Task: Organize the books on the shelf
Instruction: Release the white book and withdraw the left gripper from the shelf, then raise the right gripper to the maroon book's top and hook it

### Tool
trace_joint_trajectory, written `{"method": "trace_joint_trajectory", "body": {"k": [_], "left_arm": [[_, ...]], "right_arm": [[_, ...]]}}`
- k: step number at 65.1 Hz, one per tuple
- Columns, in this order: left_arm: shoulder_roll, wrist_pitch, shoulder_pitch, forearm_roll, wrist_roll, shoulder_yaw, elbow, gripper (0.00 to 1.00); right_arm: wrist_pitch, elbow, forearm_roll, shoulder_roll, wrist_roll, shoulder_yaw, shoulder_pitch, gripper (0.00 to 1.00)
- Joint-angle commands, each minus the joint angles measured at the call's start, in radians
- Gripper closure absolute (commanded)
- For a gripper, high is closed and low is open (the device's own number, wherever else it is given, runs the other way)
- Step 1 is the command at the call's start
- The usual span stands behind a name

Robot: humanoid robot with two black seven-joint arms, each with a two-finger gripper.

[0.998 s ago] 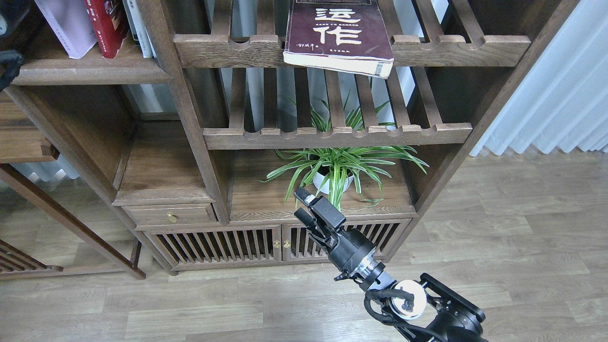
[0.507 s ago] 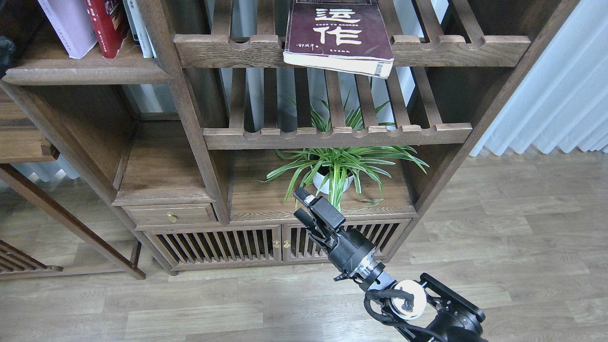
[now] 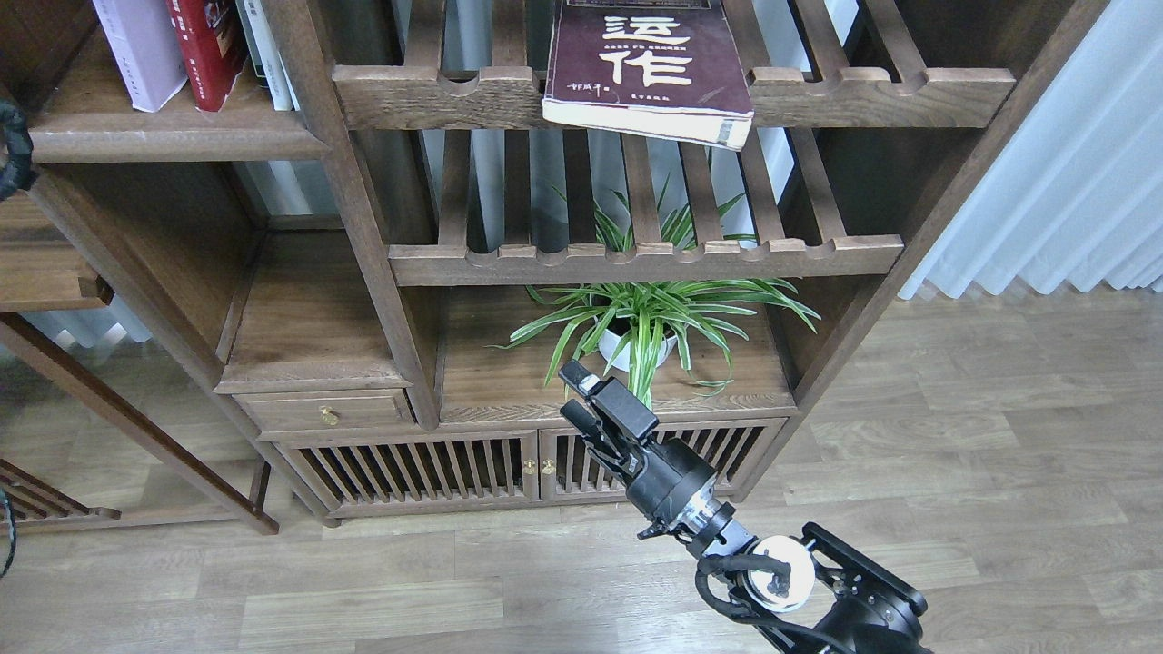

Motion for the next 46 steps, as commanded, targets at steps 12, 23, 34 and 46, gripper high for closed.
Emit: {"method": "trace_joint_trajectory", "body": {"k": [12,23,34,46], "left_arm": [[-0.019,-0.273,0.246,-0.096,0.003,-0.113,-0.208,0.10],[-0.059,-0.283,0.334,-0.117,0.001,-0.179,-0.257,0.06],[-0.137,-0.283,0.503,-0.147,0.015,-0.200,-0.278,0.03],[-0.288,-0.283,0.559,-0.148,0.049,-0.191,-0.281,0.03]], "right_arm": [[0.000,0.050,0.006,0.000,0.000,0.038,0.003,0.02],[0.000,0.169,0.006,0.000,0.000,0.071,-0.014,0.02],[0.000,0.315,0.006,0.000,0.002,0.106,-0.027,0.02],[0.000,0.331,0.008,0.000,0.025,0.193,-0.014,0.03]]}}
